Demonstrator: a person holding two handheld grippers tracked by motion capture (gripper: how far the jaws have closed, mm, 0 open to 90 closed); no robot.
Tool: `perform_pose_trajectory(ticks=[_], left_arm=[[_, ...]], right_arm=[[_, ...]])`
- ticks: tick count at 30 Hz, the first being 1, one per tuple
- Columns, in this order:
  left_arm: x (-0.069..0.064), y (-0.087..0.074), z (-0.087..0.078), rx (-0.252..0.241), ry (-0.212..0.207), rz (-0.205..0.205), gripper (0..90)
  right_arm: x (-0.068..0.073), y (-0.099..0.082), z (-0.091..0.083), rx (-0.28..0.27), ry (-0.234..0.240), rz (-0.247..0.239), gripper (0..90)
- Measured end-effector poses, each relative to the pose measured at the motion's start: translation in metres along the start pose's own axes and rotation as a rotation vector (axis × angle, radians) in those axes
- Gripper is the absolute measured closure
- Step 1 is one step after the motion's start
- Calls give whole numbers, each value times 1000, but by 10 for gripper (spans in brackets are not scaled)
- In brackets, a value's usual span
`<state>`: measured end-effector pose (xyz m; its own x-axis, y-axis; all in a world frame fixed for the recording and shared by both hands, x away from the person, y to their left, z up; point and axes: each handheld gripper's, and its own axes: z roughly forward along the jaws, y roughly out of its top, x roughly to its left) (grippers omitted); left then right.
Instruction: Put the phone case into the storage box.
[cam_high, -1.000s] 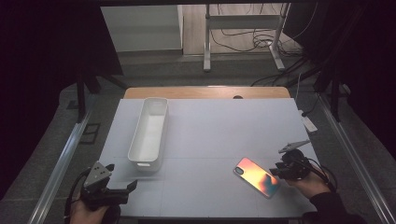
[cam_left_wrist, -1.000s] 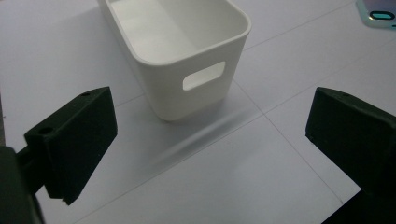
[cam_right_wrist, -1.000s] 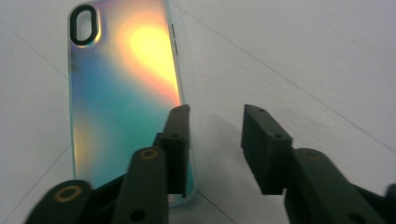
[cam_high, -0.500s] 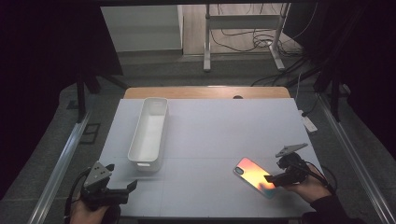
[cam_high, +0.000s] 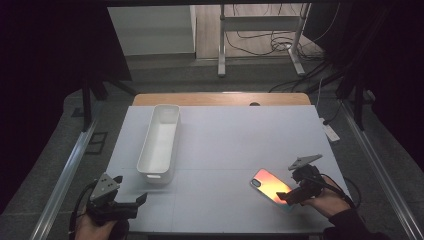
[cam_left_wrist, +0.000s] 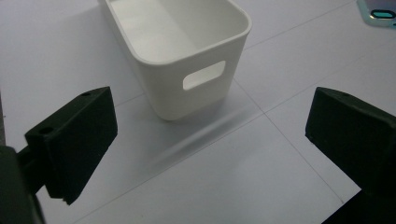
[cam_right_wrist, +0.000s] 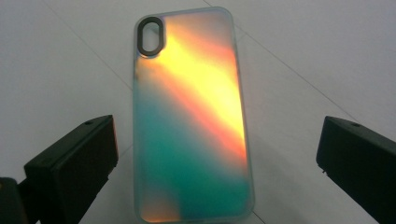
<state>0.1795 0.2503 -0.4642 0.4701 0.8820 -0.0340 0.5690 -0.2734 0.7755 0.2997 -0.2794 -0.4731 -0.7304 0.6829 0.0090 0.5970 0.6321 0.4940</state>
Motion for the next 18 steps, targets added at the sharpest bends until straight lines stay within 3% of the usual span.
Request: perform_pose_trajectory(ticks=[18], left_arm=[[0,0,0,2,1,4,27]], right_arm=[[15,15,19,39,5,-30,0]])
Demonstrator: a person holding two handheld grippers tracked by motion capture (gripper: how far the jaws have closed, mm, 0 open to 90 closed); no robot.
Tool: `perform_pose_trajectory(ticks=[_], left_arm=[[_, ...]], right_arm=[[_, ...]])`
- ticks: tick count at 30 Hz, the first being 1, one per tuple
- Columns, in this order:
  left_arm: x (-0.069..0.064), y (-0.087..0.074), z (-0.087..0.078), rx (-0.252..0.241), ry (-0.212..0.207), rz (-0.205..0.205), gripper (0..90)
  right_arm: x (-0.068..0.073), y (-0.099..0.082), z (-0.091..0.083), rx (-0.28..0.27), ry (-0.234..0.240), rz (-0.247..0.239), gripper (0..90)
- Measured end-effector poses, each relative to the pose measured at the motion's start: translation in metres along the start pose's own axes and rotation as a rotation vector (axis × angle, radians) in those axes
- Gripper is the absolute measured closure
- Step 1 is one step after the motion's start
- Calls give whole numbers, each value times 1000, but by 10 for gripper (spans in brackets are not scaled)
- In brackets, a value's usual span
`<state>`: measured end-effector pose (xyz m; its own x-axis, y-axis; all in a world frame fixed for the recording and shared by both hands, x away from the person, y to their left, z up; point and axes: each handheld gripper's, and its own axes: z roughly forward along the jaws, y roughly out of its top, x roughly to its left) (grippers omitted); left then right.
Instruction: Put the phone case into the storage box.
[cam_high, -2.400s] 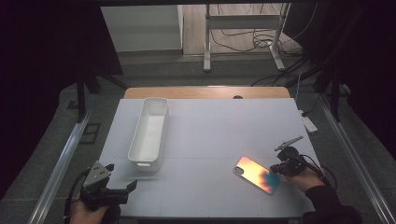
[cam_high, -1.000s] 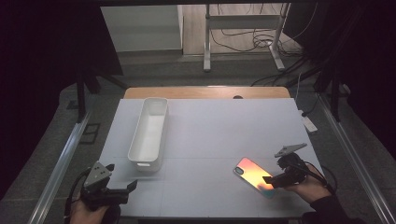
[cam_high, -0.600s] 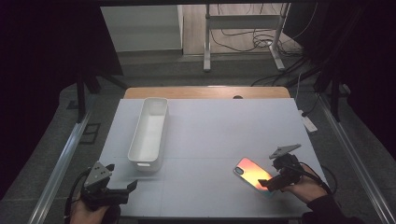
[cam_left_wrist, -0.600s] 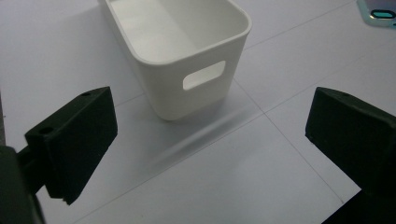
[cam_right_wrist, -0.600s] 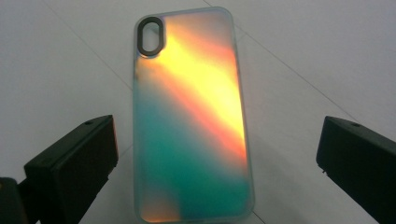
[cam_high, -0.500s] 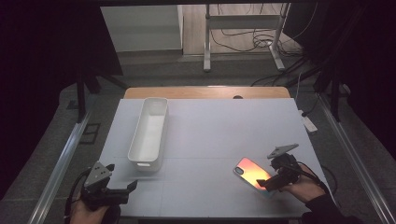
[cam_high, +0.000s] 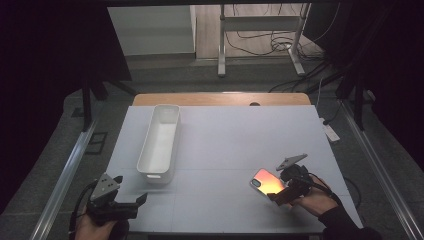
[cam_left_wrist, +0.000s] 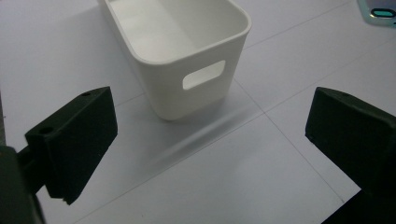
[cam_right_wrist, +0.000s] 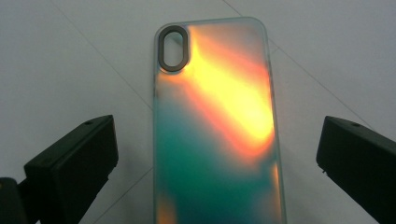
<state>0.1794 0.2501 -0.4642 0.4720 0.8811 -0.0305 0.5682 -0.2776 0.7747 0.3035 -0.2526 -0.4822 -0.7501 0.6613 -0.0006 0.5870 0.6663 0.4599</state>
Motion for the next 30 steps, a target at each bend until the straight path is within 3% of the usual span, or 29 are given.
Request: perform_pose_trajectory(ticks=[14,19,28,30], left_arm=[[-1,0,0,0,2,5,27],[-1,0,0,0,2,6,27],[-1,0,0,2,3,7,27],[-1,0,0,1,2,7,27]], right_arm=[[0,-9,18,50,-11,-24,0],[2,-12,26,98,-32,-50,0],[1,-12,27,103,-20,-46,0],[1,-12,26,103,-14,-56,38]])
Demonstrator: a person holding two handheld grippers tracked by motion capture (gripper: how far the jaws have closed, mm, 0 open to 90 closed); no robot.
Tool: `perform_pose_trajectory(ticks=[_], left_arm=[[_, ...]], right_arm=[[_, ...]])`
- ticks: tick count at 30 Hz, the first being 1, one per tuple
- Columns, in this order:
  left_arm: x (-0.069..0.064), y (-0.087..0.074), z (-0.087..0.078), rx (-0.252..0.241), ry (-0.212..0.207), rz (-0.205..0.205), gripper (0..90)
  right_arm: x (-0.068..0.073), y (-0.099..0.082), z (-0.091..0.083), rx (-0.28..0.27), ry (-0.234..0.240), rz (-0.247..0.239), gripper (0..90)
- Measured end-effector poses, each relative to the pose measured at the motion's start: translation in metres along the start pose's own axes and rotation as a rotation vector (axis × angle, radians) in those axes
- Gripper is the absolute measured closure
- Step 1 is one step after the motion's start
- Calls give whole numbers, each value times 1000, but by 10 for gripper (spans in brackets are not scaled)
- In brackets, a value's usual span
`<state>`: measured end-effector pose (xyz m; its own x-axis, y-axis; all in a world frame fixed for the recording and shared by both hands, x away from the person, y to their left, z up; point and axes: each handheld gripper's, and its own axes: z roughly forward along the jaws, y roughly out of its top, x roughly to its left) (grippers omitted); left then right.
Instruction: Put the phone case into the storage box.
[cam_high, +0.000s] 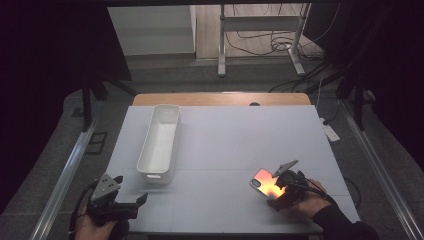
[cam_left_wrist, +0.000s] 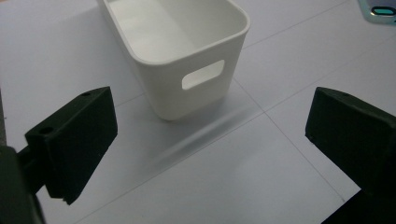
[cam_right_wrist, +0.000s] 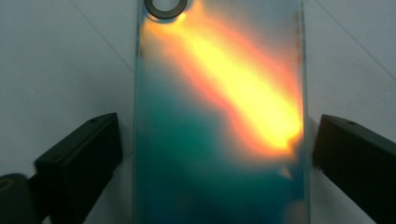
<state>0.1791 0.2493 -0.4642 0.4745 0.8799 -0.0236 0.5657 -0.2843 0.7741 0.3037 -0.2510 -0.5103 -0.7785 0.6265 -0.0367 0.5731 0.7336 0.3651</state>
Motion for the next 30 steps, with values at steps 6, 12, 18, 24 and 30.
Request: perform_pose_trajectory(ticks=[6,12,18,24,30], left_arm=[[0,0,0,0,1,0,27],[1,0,0,-1,-2,-11,24],[2,0,-1,-6,-8,-18,24],[4,-1,-1,-15,-19,-38,24],[4,-1,-1,-17,-36,-26,27]], right_arm=[[-1,0,-6,-8,-1,-6,165],[-1,1,-6,-8,1,11,167],[-3,2,-8,-31,1,45,168],[-3,3,-14,-76,13,61,168],[-3,4,-19,-109,20,65,168]])
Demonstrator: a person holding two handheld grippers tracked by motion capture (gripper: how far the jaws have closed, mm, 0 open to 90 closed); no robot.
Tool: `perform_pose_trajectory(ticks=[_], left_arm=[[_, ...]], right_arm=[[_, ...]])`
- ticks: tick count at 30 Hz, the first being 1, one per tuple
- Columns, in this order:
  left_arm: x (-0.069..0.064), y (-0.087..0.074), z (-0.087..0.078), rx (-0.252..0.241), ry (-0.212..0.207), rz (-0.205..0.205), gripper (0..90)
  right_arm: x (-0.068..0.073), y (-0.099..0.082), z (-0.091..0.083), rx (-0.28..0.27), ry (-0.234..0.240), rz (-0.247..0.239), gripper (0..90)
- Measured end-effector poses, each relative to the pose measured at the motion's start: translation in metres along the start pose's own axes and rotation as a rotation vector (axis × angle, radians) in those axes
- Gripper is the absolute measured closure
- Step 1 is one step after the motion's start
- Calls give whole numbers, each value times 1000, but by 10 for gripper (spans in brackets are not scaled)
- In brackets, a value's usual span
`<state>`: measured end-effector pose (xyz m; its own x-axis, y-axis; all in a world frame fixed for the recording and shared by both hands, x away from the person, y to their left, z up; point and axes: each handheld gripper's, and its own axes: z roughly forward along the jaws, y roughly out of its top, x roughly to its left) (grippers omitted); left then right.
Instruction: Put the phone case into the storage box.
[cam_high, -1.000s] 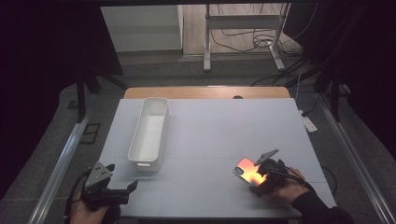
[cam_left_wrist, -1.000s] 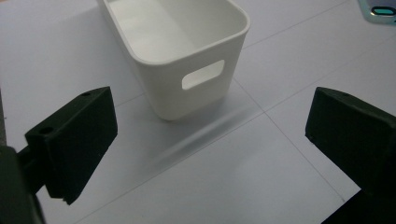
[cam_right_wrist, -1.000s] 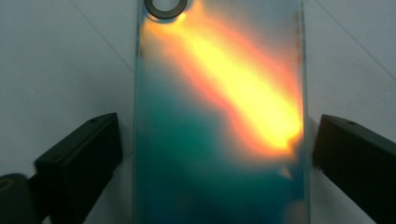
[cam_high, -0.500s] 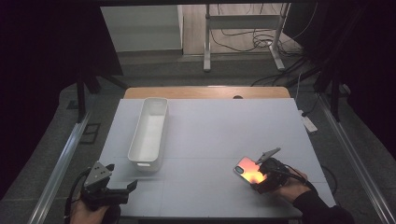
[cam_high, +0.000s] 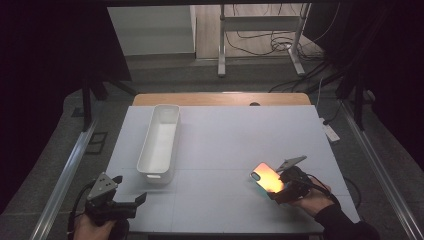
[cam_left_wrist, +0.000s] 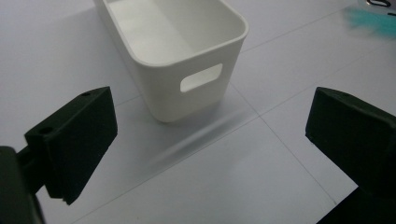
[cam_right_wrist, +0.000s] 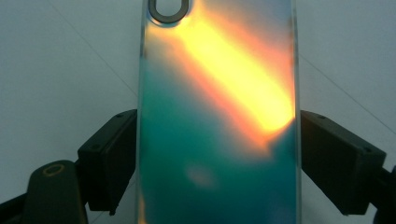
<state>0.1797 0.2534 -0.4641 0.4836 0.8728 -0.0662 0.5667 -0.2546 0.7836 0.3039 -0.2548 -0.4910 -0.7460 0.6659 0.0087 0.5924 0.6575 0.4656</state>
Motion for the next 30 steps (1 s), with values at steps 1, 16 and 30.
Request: perform_pose_trajectory(ticks=[1,16,30], left_arm=[[0,0,0,1,-2,1,32],[1,1,2,17,-19,8,9],[-2,7,6,14,-29,-14,0]], right_arm=[[0,1,-2,-10,10,3,167],[0,7,-15,-129,79,11,167],[-1,15,-29,-228,128,30,167]])
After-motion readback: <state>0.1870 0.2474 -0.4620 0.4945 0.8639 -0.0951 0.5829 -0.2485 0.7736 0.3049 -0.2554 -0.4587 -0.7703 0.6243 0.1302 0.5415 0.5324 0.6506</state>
